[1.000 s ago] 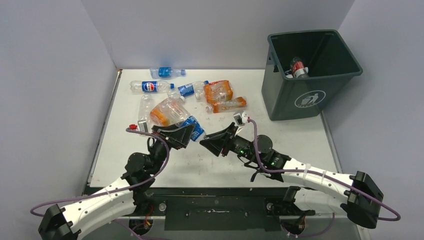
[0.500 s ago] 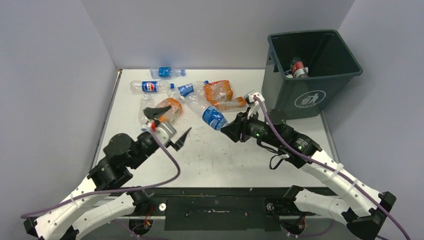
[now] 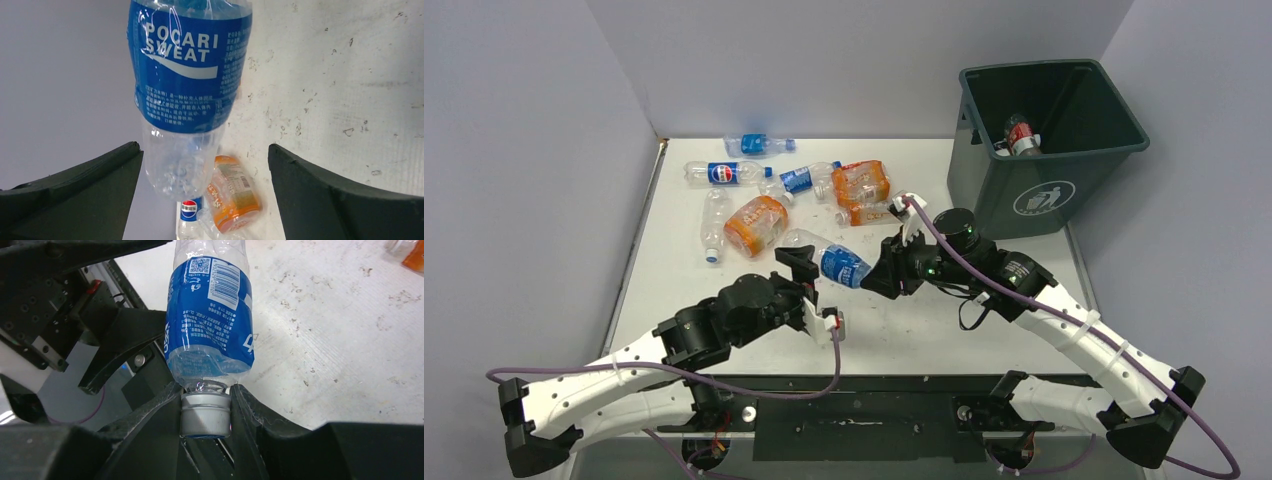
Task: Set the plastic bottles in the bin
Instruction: Place the plastic bottle in the trash bin.
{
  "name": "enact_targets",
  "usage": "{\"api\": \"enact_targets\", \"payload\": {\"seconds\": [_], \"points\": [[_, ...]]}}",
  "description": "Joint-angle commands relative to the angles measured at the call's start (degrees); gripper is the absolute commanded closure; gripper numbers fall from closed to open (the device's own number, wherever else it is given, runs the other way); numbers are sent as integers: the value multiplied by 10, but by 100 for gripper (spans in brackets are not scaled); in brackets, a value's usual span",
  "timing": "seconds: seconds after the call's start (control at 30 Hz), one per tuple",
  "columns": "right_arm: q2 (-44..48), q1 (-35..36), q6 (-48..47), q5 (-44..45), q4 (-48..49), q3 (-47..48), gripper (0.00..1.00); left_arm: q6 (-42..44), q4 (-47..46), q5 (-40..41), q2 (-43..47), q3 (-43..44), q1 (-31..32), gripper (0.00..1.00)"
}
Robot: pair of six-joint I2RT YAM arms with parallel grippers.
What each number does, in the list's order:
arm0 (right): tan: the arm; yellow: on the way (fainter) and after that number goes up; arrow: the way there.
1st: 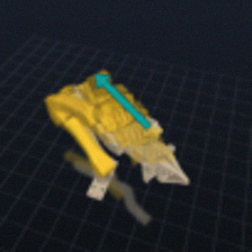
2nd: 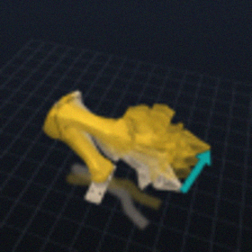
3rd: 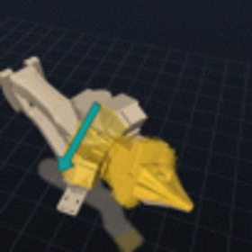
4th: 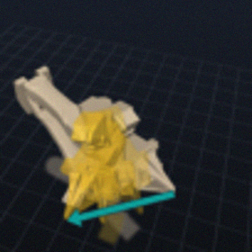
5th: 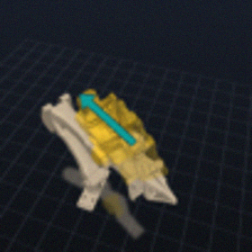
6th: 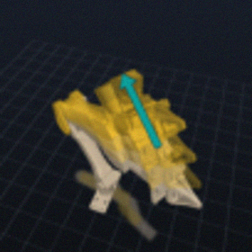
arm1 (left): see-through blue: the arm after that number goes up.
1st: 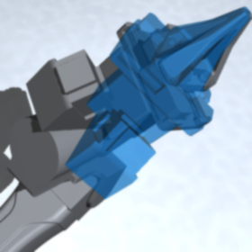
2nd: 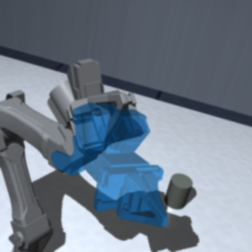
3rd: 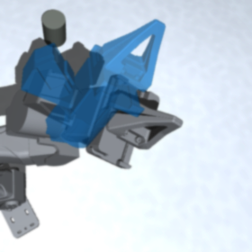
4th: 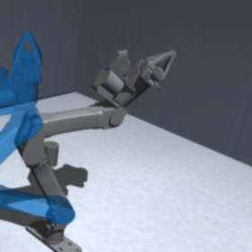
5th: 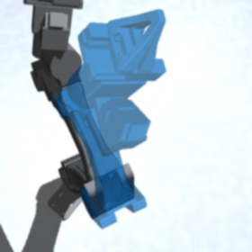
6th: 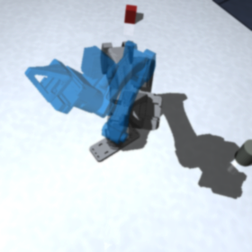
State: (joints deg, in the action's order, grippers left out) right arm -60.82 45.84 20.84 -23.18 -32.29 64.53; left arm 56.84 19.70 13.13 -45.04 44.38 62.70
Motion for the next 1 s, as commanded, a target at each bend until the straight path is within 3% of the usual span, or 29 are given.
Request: {"api": "enact_targets", "payload": {"seconds": [0.0,0.03,0.13,0.33,0.4,0.5,0.57,0.67,0.7,0.8,0.97], "points": [[-3,5,-11,-60,19,19,95,51,-63,13,-25,-9,2,2],[-4,5,-16,-68,19,22,95,58,-76,18,-30,-12,3,1],[-8,6,-22,-80,16,28,95,64,-85,23,-43,-10,4,12],[-3,6,-22,-97,32,35,95,42,-110,19,-40,-14,4,48],[1,5,-21,-100,36,38,95,30,-127,16,-35,-21,4,56],[16,5,-21,-99,51,39,63,-10,-142,0,-25,-25,4,67],[38,5,-20,-92,73,34,30,-41,-145,-22,-18,-28,4,72],[81,5,-15,-58,121,16,5,-100,-154,-49,-10,-35,3,75],[100,5,-13,-38,148,3,1,-128,-156,-59,-10,-35,3,75],[165,5,2,14,257,-63,10,-224,-184,-73,-11,-41,1,78],[234,5,30,75,442,-179,10,-432,-226,-106,-18,-21,-20,81]]}}
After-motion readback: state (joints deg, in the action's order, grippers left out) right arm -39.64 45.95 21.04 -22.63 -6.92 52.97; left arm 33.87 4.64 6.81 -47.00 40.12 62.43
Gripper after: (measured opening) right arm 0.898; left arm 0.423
